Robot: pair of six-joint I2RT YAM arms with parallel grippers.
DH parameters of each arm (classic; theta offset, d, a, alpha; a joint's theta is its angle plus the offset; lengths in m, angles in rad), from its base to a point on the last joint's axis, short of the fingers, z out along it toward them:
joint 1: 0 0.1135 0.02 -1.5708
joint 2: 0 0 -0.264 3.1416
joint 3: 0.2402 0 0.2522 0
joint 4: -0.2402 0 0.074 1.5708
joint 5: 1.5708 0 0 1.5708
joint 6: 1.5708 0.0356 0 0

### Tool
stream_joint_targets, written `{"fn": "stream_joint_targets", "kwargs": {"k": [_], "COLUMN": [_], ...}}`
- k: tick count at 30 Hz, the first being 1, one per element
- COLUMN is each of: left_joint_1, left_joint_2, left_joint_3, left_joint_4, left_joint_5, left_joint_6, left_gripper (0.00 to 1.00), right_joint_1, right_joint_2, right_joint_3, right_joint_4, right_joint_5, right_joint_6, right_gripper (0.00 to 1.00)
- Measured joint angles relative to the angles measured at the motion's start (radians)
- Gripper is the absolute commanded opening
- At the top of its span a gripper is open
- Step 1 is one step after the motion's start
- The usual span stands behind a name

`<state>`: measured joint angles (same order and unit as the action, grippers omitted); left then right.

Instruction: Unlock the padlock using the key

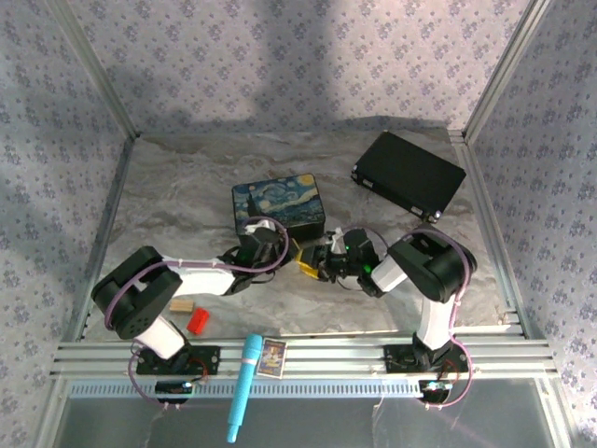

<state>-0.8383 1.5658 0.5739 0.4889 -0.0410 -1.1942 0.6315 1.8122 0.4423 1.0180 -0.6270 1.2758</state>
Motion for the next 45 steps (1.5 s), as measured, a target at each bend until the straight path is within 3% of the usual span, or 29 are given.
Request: {"fn": "stream_joint_targets", "kwargs": {"k": [7,14,18,22,23,24,30,34,38,45], "left_joint_1": [-0.011,-0.022,-0.022,-0.022,-0.022,-0.022,-0.027,-0.028,-0.028,-0.028], "left_joint_2": [0.001,0.002,0.002,0.002,0.002,0.002,0.002,0.002,0.002,-0.010], "left_joint_3": [0.000,0.000,0.000,0.000,0.001,0.002,0.034,0.045,0.062,0.089], "left_joint_4": [-0.012,-0.045,-0.048,-0.051,-0.053,-0.056,-0.139,-0.161,-0.190,-0.252], "left_joint_5": [0.046,0.067,0.074,0.074,0.074,0.074,0.071,0.071,0.074,0.080], "left_joint_6": [-0.001,-0.005,-0.008,-0.007,-0.007,-0.006,-0.008,-0.019,-0.041,-0.095], "left_gripper": [0.00,0.00,0.00,0.00,0.00,0.00,0.00,0.00,0.00,0.00], "right_joint_1": [0.052,0.071,0.072,0.079,0.081,0.085,0.171,0.262,0.354,0.438], "right_joint_2": [-0.177,-0.244,-0.304,-0.388,-0.409,-0.438,-0.605,-0.649,-0.640,-0.544], "right_joint_3": [0.008,-0.008,-0.008,-0.007,-0.006,-0.006,0.046,0.079,0.076,0.029], "right_joint_4": [-0.312,-0.429,-0.504,-0.628,-0.659,-0.702,-0.978,-1.067,-1.066,-0.864], "right_joint_5": [0.126,0.240,0.294,0.371,0.392,0.424,0.702,0.869,0.981,1.022], "right_joint_6": [-0.194,-0.270,-0.322,-0.385,-0.399,-0.412,-0.550,-0.683,-0.827,-1.007], "right_gripper": [0.45,0.54,0.69,0.72,0.95,0.99,0.98,0.97,0.66,0.57]}}
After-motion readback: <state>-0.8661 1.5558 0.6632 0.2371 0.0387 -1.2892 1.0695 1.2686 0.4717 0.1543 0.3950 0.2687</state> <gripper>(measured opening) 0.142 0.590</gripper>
